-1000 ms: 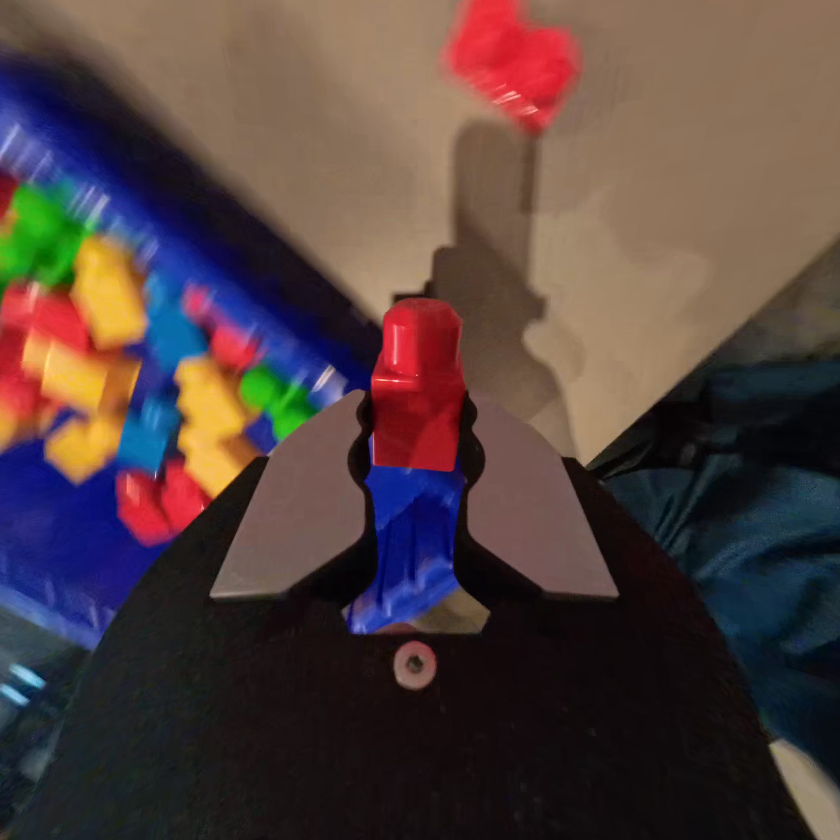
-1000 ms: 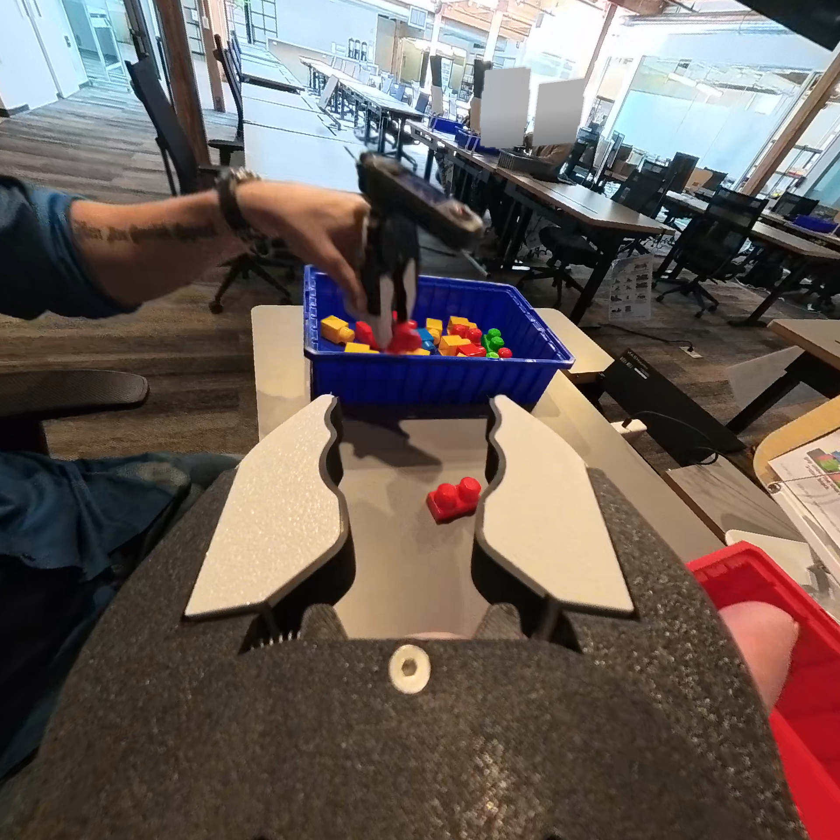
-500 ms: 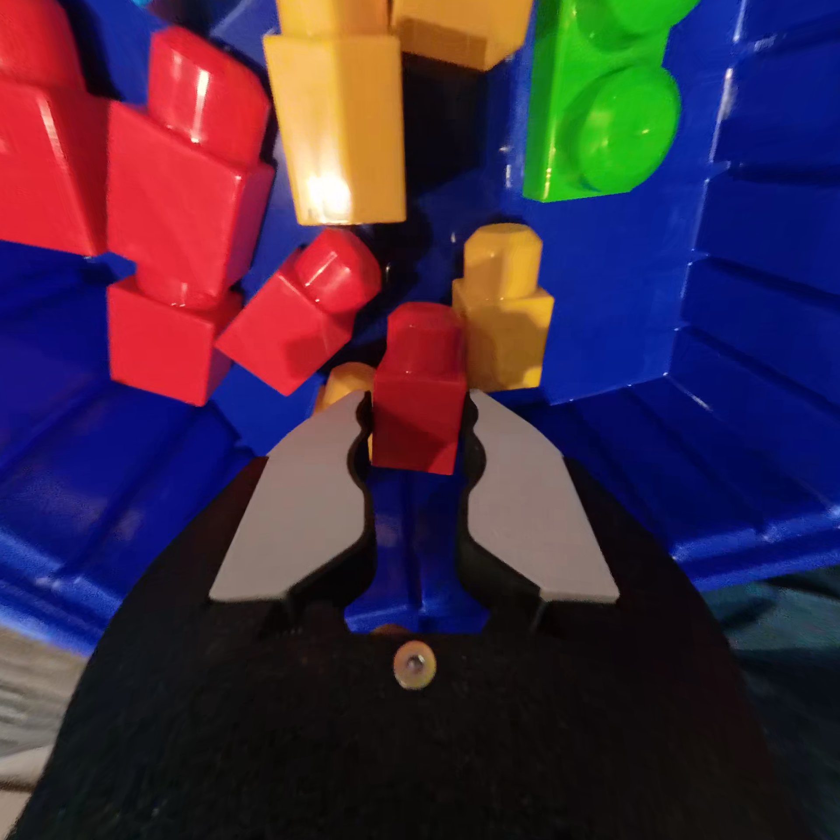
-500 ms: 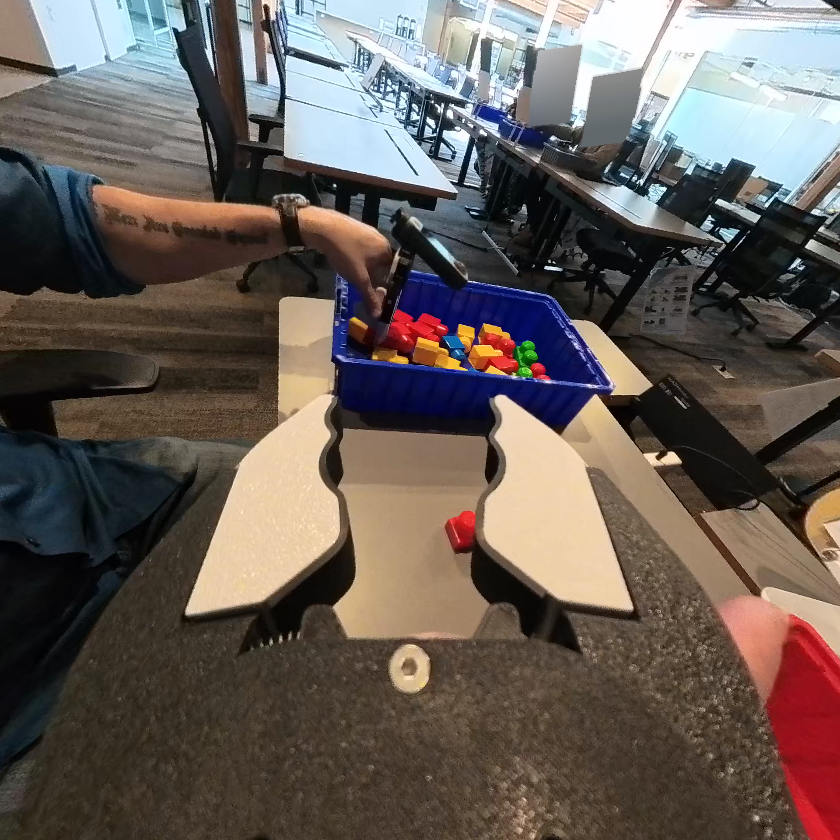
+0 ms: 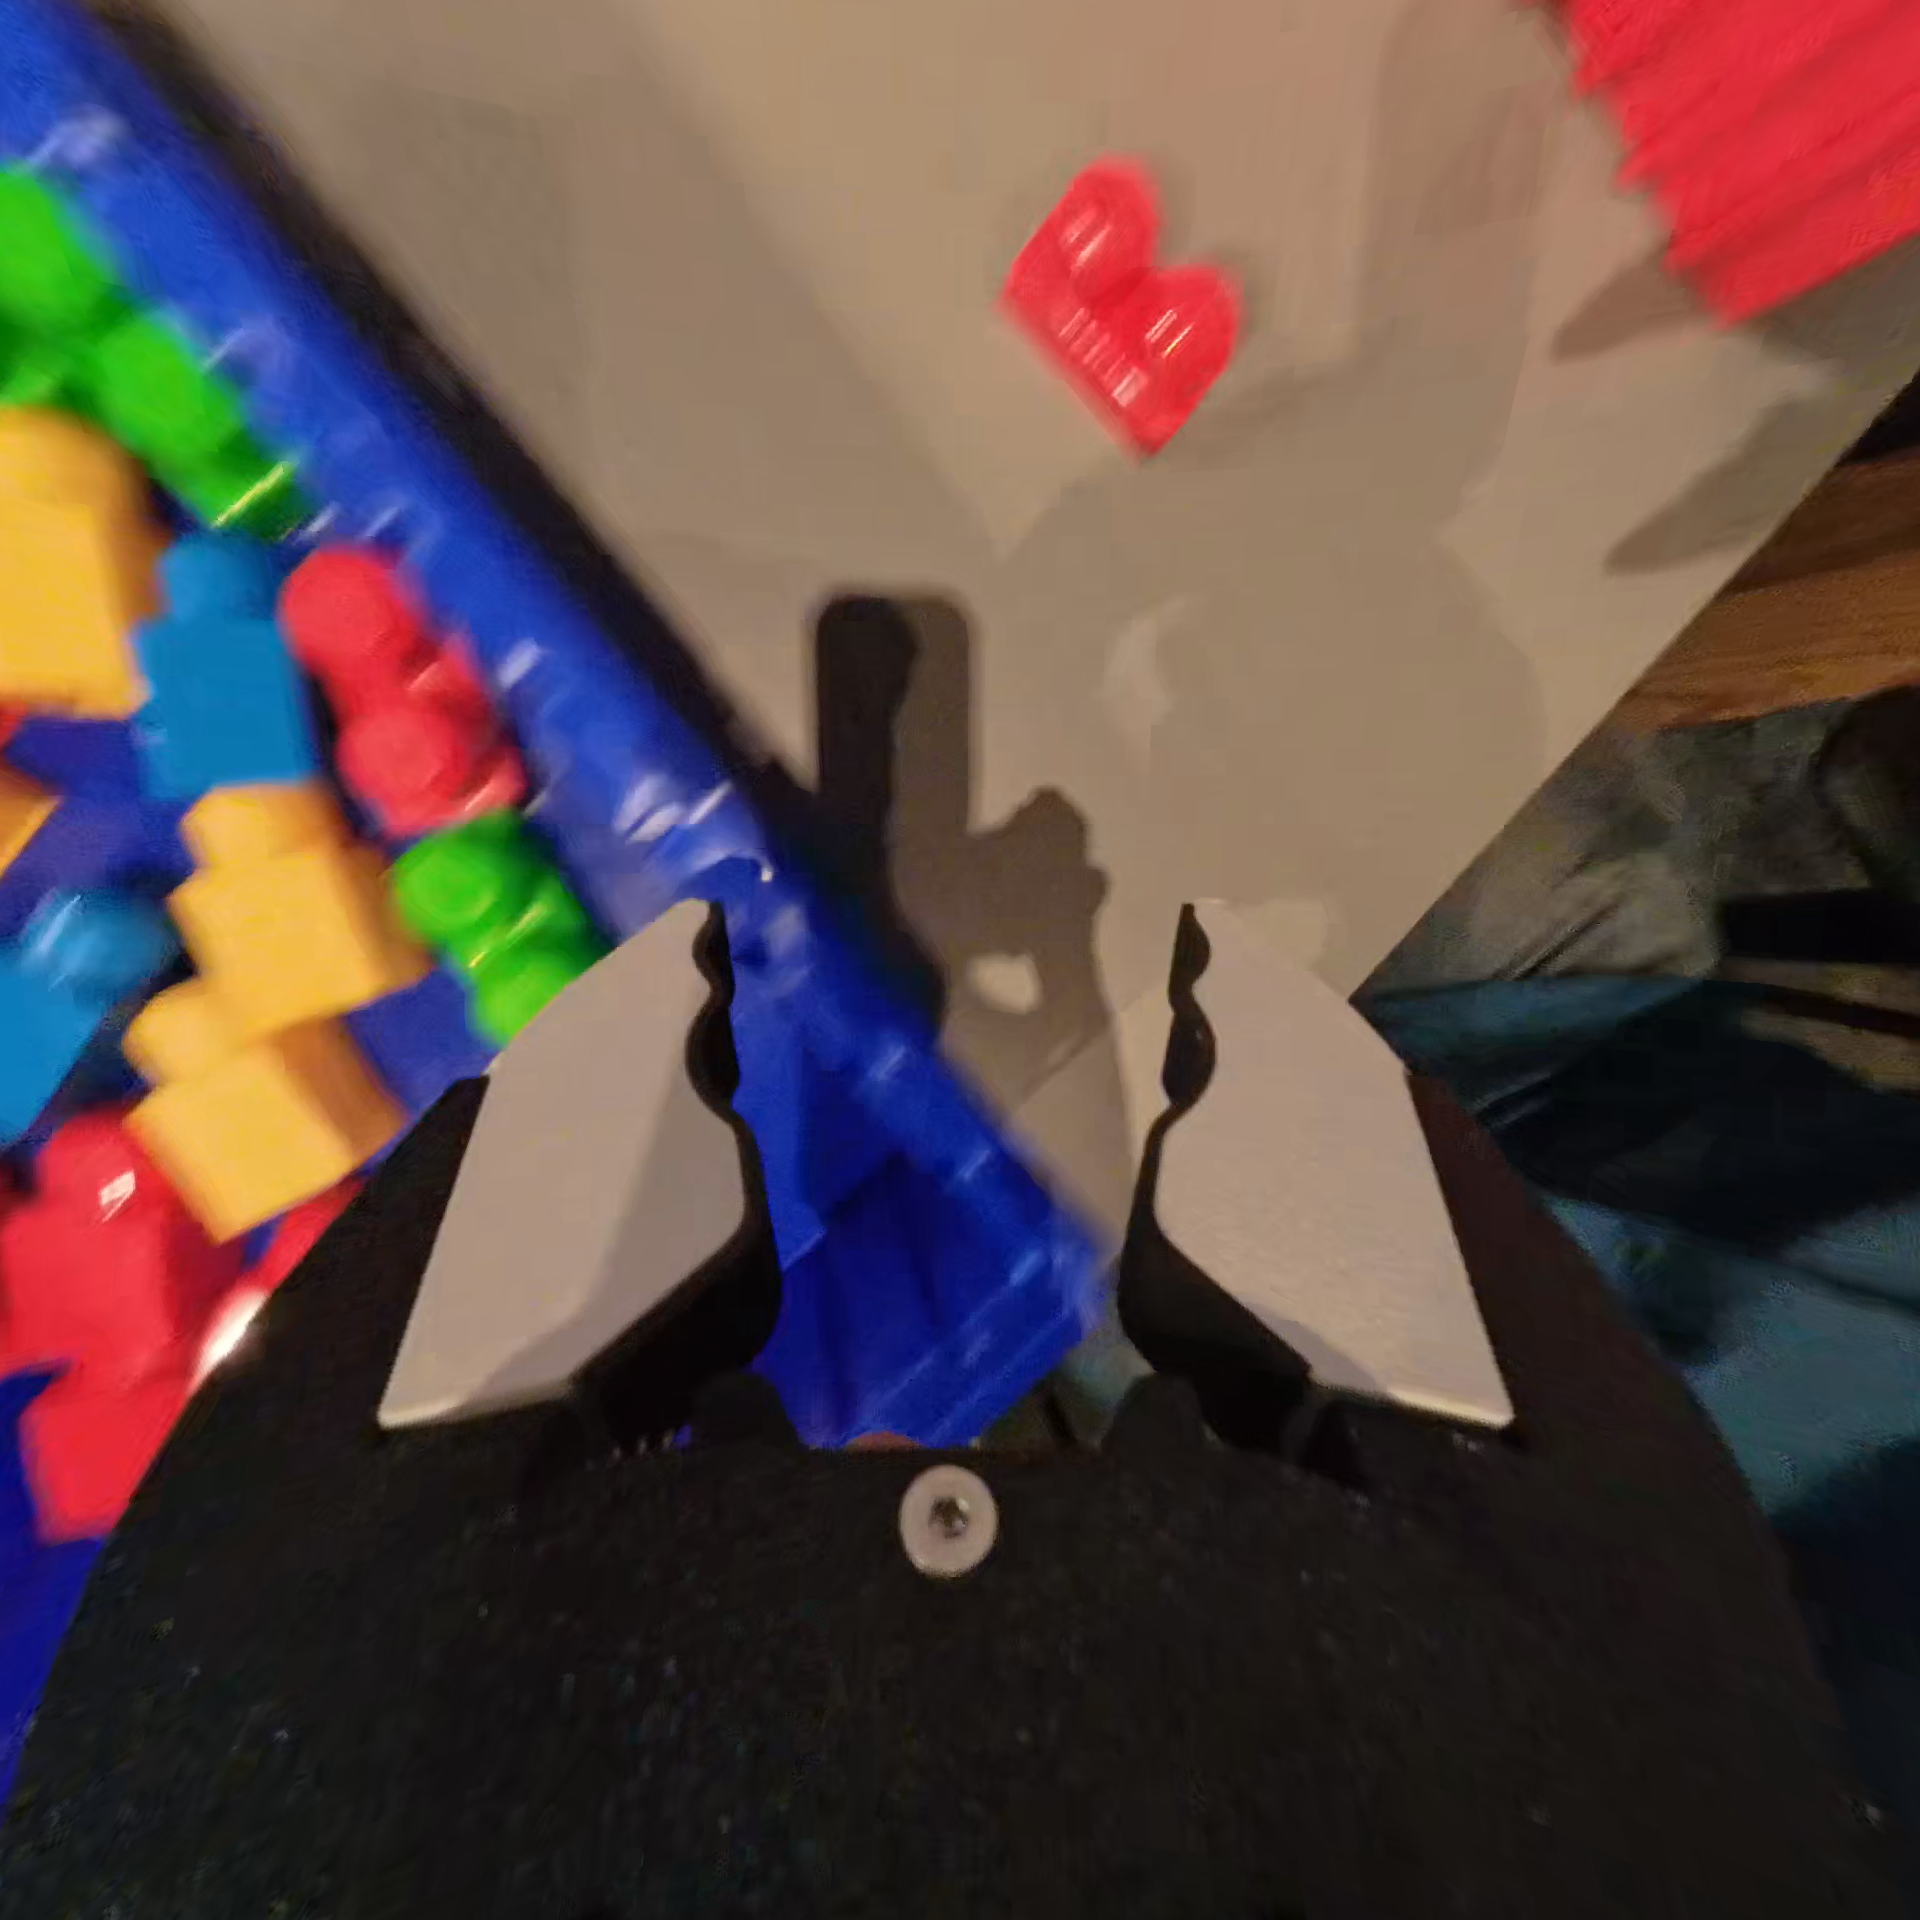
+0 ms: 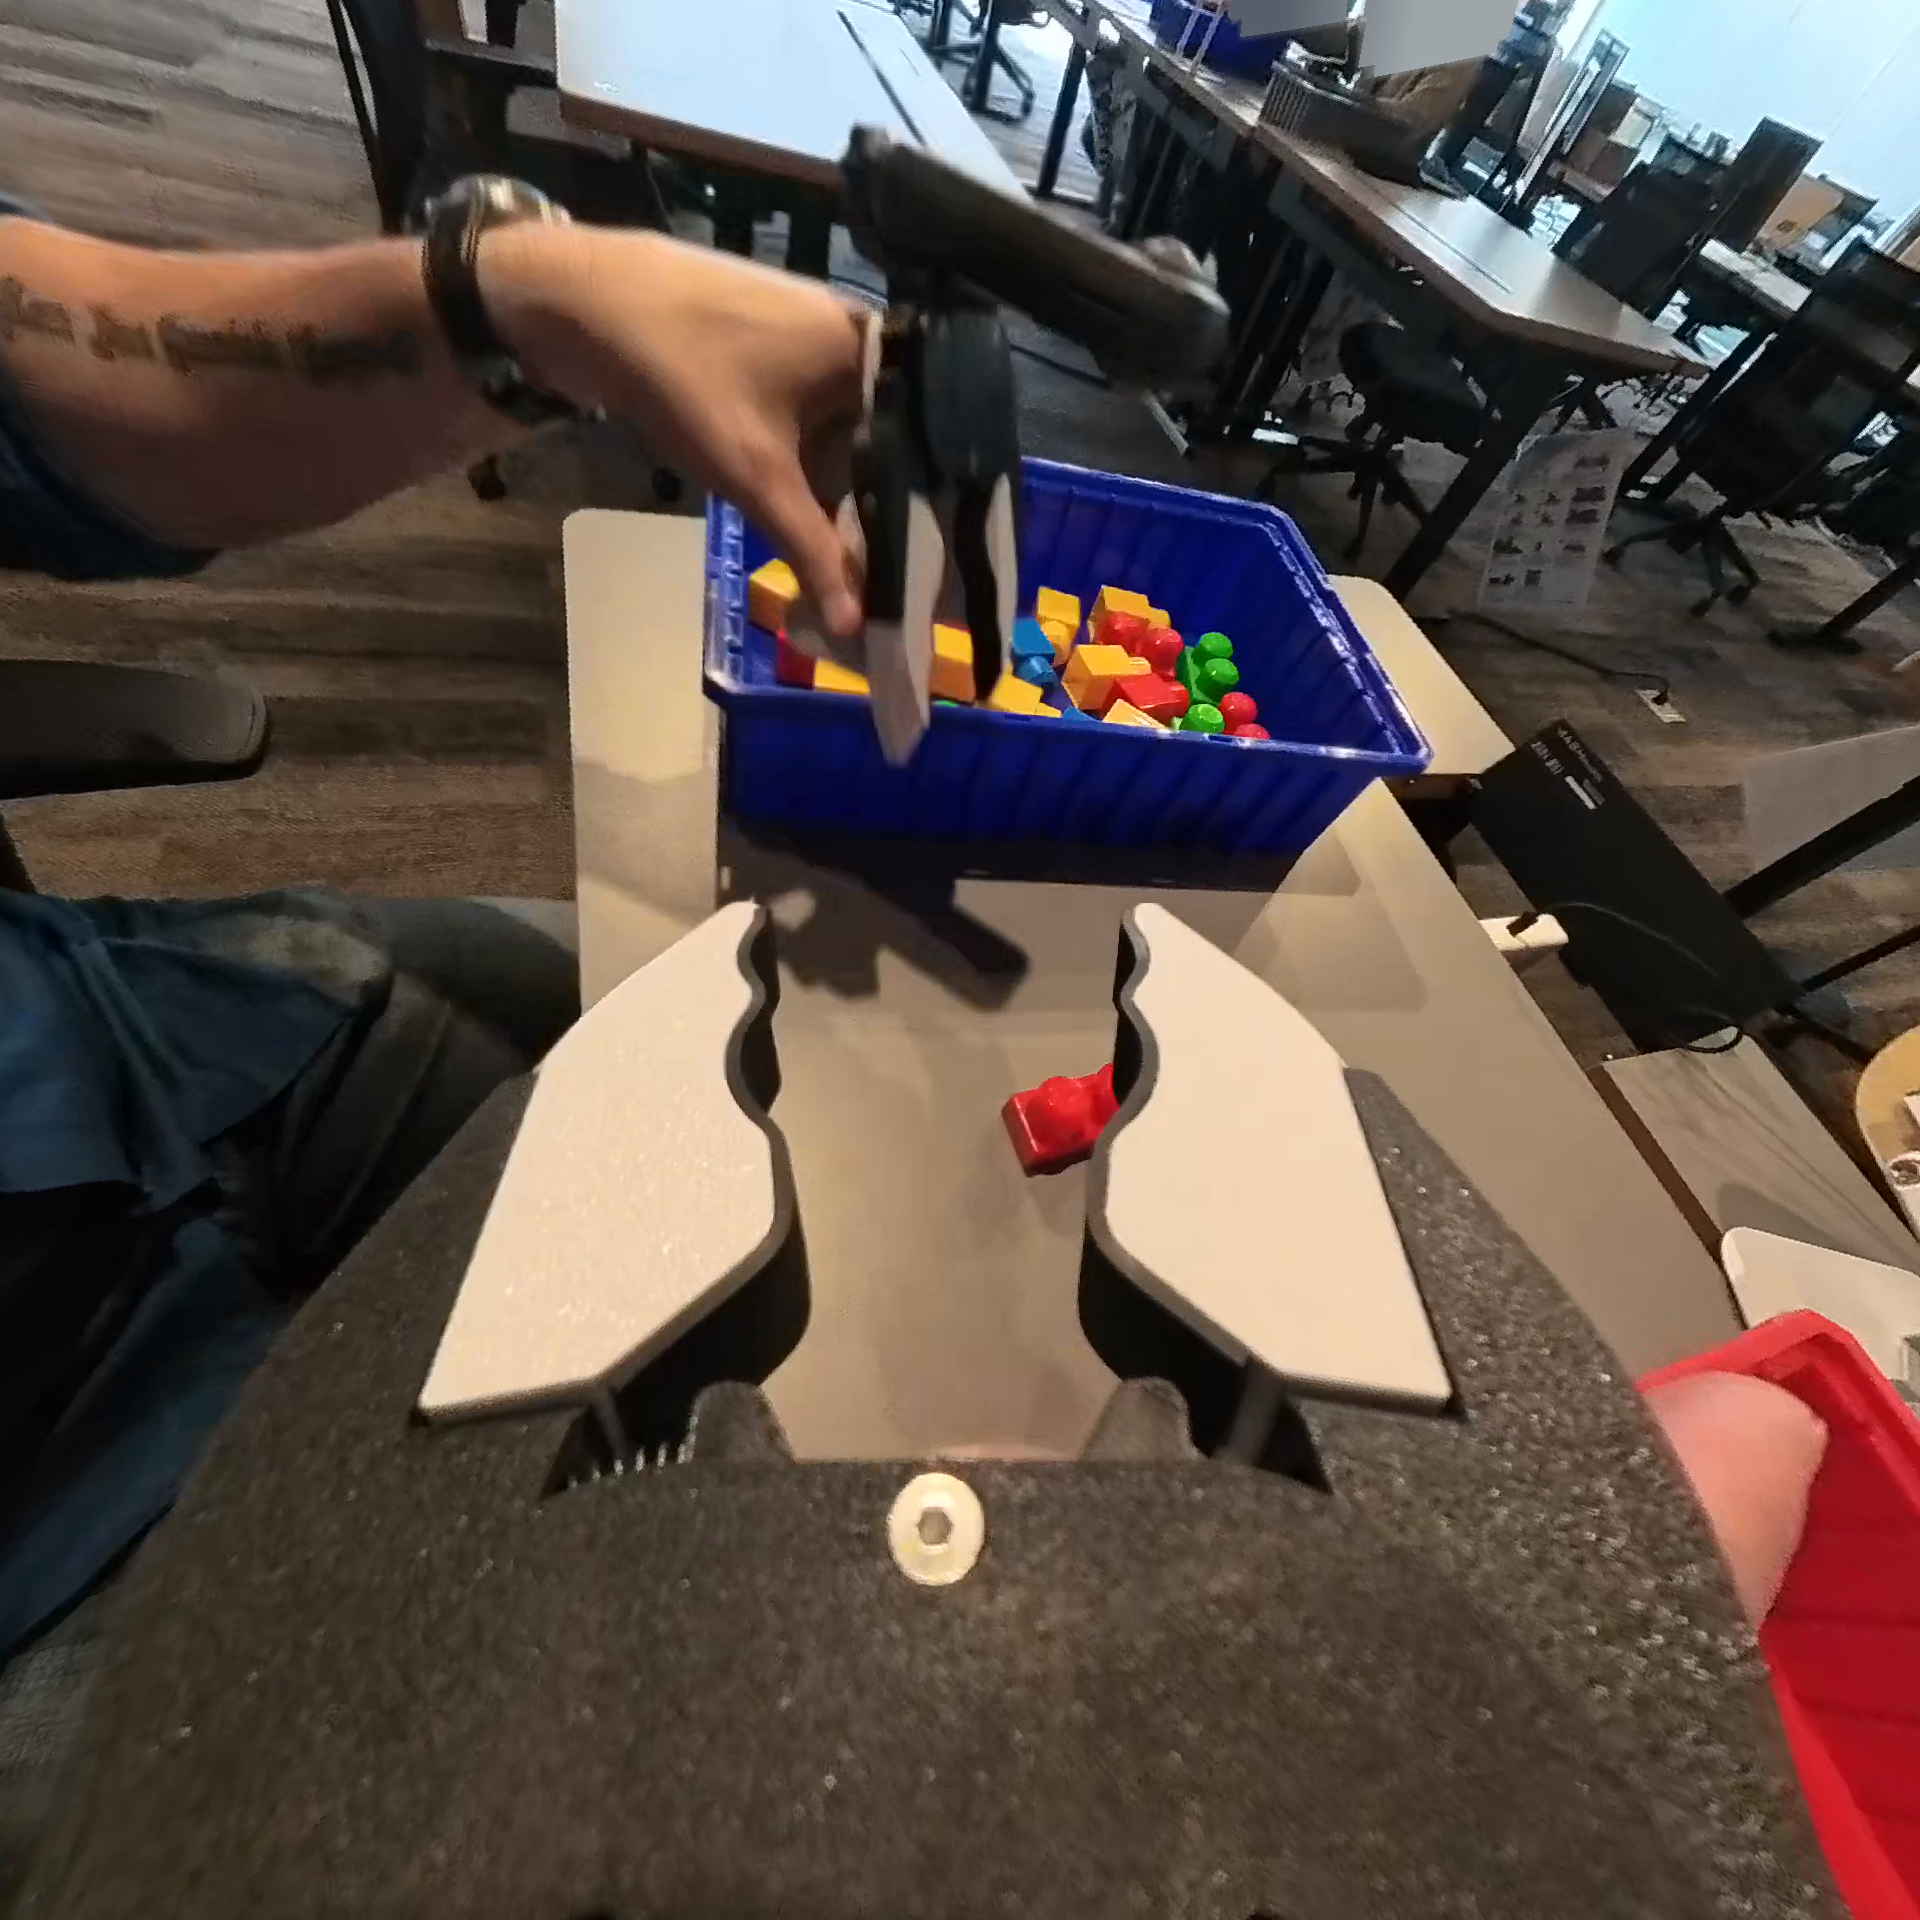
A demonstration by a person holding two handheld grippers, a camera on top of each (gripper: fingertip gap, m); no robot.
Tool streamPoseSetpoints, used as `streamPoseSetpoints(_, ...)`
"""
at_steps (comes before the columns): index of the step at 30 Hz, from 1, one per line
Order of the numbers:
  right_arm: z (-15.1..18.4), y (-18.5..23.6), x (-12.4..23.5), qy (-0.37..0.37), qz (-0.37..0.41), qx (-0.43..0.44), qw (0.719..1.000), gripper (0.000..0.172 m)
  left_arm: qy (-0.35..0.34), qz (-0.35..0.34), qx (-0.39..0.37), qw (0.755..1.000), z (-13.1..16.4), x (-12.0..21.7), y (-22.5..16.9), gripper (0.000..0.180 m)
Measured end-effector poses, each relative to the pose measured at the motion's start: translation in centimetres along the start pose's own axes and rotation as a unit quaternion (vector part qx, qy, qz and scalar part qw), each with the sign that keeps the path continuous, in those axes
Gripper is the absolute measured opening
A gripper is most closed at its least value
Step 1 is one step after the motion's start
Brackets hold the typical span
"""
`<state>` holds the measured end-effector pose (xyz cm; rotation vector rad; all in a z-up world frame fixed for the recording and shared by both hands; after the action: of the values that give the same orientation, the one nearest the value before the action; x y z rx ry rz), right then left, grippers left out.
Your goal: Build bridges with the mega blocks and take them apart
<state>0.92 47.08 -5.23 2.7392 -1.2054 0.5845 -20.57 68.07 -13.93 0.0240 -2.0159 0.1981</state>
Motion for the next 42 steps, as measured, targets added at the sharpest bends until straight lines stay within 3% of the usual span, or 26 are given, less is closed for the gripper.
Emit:
streamPoseSetpoints(4, -0.4, 0.3, 0.3, -0.003, 0.012, 0.002, 1.000, 0.062, -0.009, -0.003, 0.000, 1.000, -6.8, -5.9, -4.3, 0.075)
streamPoseSetpoints(8, -0.1, 0.6, 0.5, 0.010, 0.026, 0.013, 1.000, 0.062, 0.042, -0.006, 0.026, 0.999, -10.7, -12.1, -5.4, 0.077)
streamPoseSetpoints(10, 0.1, 0.6, 0.7, 0.014, 0.027, 0.015, 0.999, 0.062, 0.065, -0.022, 0.049, 0.996, -11.5, -14.2, -4.8, 0.077)
streamPoseSetpoints(17, 0.5, 0.3, 2.5, 0.001, 0.039, 0.014, 0.999, 0.062, 0.124, -0.054, 0.074, 0.988, -10.9, -18.0, -3.1, 0.044)
streamPoseSetpoints(21, 0.4, 0.3, 3.2, -0.007, 0.042, 0.017, 0.999, 0.062, 0.120, -0.064, 0.042, 0.990, -10.8, -17.5, -3.1, 0.036)
streamPoseSetpoints(23, 0.3, 0.4, 3.3, -0.010, 0.039, 0.018, 0.999, 0.062, 0.108, -0.044, 0.032, 0.993, -10.6, -15.4, -3.4, 0.036)
streamPoseSetpoints(27, 0.2, 0.7, 3.2, -0.010, 0.032, 0.022, 0.999, 0.062, 0.053, -0.052, 0.014, 0.997, -8.4, -5.7, -2.9, 0.035)
streamPoseSetpoints(30, 0.1, 0.8, 2.8, -0.010, 0.026, 0.022, 0.999, 0.062, 0.040, -0.101, 0.040, 0.993, -3.8, 1.7, -1.2, 0.036)
streamPoseSetpoints(32, 0.1, 0.9, 2.4, -0.007, 0.021, 0.023, 0.999, 0.062, 0.041, -0.109, 0.068, 0.991, -0.1, 4.5, 0.0, 0.036)
streamPoseSetpoints(34, -0.2, 1.0, 1.8, -0.004, 0.018, 0.026, 1.000, 0.062, 0.056, -0.117, 0.093, 0.987, 3.2, 5.3, 1.1, 0.036)
streamPoseSetpoints(37, -0.7, 1.6, 0.8, -0.001, 0.009, 0.033, 0.999, 0.062, 0.083, -0.081, 0.119, 0.986, 6.6, 3.4, 2.3, 0.037)
streamPoseSetpoints(42, -1.2, 2.3, -0.9, 0.008, -0.006, 0.042, 0.999, 0.062, 0.117, -0.034, 0.133, 0.984, 8.5, -1.0, 3.2, 0.037)
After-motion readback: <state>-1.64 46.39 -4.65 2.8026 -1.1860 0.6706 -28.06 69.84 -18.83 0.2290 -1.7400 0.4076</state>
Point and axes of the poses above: each gripper's, where its closed fingertips meet, x back along the fingers, z out of its underside, y = z × x across the jaws, the point moved 8 cm from there along x, back along the fingers, and after that the axes turned 11 degrees about -x, right-handed, at the moved point
